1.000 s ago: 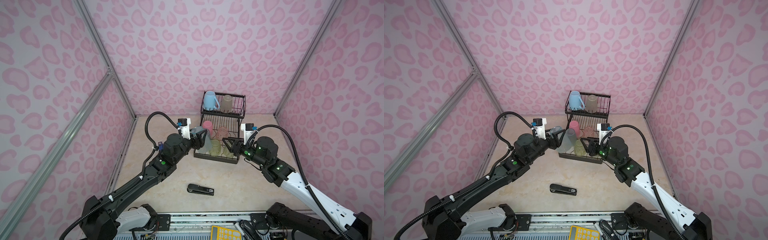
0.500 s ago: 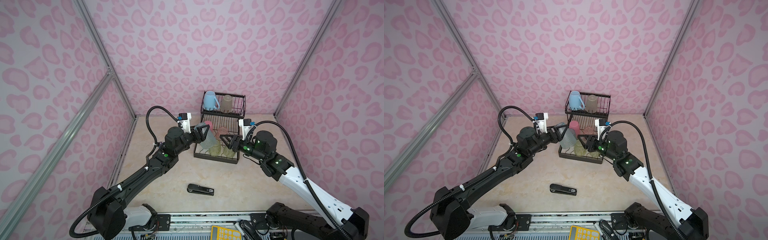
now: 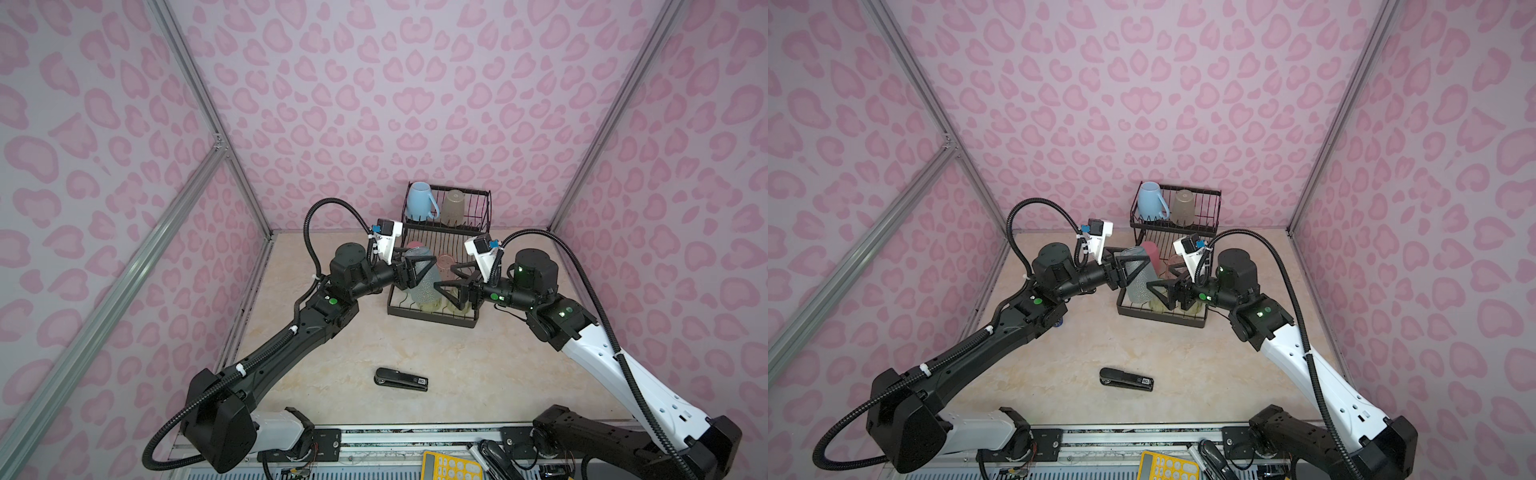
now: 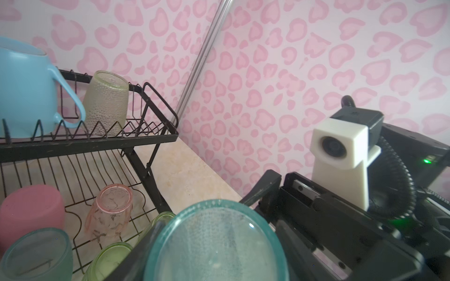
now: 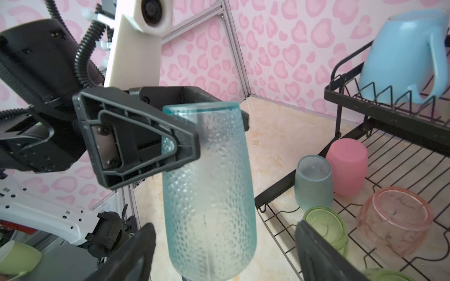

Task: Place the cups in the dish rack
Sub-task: 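Close the right gripper on the teal cup held by the left gripper, then open the left gripper and draw back while the right holds the teal cup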

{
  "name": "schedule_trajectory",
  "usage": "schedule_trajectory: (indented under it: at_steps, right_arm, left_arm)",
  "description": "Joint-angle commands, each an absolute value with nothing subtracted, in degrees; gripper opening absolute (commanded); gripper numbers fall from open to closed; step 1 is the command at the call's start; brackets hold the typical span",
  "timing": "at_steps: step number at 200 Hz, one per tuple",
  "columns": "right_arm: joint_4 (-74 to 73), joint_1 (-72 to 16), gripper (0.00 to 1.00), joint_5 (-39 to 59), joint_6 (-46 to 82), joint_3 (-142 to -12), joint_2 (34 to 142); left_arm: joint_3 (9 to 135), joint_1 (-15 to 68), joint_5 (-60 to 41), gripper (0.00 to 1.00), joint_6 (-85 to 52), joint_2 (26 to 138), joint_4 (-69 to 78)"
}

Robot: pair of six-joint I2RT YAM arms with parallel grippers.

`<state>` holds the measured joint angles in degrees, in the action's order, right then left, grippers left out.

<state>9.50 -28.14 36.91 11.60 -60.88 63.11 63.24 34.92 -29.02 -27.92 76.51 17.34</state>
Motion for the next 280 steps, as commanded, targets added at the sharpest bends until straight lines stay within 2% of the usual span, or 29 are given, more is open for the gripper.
schedule_trajectory:
  at_steps: [1,84,148,280]
  right_arm:
    - [8.0,-26.5,0.91,43.6,7.8,-60.7,63.3]
    - [12.6,-25.0,0.94,51.6,2.3,-67.2,67.9]
    - [15.0,-24.6,0.94,53.8,0.5,-71.1,71.8]
    - [13.7,-24.7,0.90,57.2,3.3,-74.1,75.5]
  left_arm:
    - [65.0,34.7,-34.8,0.45,-24.6,76.9,17.0]
    - [69.3,34.7,-41.7,0.44,-23.8,80.7,20.4]
    - [71.2,34.7,-46.1,0.43,-24.8,82.2,23.1]
    - [70.4,34.7,-47.7,0.43,-25.9,82.1,25.0]
